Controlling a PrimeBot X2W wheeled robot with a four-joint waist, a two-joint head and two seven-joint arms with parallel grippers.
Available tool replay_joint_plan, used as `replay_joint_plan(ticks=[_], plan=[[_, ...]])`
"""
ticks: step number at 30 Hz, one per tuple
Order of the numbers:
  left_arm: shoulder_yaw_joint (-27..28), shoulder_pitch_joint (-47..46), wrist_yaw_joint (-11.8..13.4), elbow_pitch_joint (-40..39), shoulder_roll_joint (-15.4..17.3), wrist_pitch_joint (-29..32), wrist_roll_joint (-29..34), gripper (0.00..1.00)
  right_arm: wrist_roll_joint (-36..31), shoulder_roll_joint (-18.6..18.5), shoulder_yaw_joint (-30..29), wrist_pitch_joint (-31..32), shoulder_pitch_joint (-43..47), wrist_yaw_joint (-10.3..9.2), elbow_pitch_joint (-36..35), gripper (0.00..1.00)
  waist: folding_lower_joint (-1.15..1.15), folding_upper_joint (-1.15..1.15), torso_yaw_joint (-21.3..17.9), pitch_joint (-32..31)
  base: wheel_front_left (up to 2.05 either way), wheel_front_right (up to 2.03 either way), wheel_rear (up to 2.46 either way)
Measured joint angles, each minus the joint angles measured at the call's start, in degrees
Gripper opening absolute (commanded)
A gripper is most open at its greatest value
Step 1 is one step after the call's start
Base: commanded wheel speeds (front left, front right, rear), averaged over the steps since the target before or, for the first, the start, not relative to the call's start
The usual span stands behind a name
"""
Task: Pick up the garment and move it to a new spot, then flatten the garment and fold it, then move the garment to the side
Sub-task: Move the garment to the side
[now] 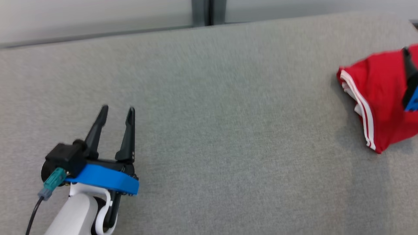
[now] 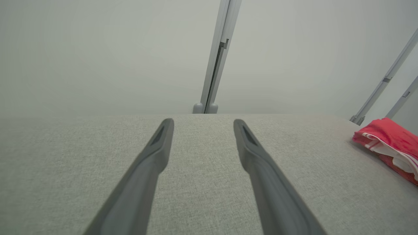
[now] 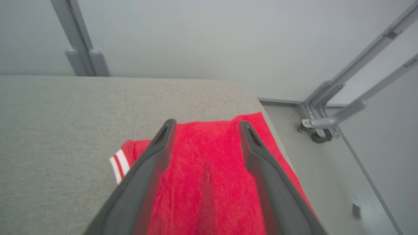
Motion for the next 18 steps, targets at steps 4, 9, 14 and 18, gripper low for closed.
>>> replay_joint_plan(ticks=[4,9,14,18], plan=[[1.19,4.02,0.88,1.82,-1.03,-1.08,-1.25,1.0,3.52,3.87,1.59,-6.3,9.18,0.01,-9.87,1.0,-0.01,0.0,1.63,-5.65,0.0,0.0,0.0],[2.78,9.22,2.18,2.45,-1.45,-1.74,-2.5,1.0,6.5,8.69,3.88,-11.88,23.66,0.01,-23.71,1.0,-0.02,0.0,3.11,-11.25,0.0,0.0,0.0],[4.08,12.36,2.55,2.91,-1.74,-2.21,-3.14,1.0,5.76,14.01,2.99,-17.66,35.55,0.0,-32.37,1.0,-0.01,0.0,5.03,-14.51,0.0,0.0,0.0],[4.35,14.25,2.43,4.16,-1.9,-2.25,-3.47,1.0,3.34,17.18,2.01,-18.48,41.48,0.0,-33.39,1.0,-0.01,0.0,6.63,-16.36,0.0,0.0,0.0]])
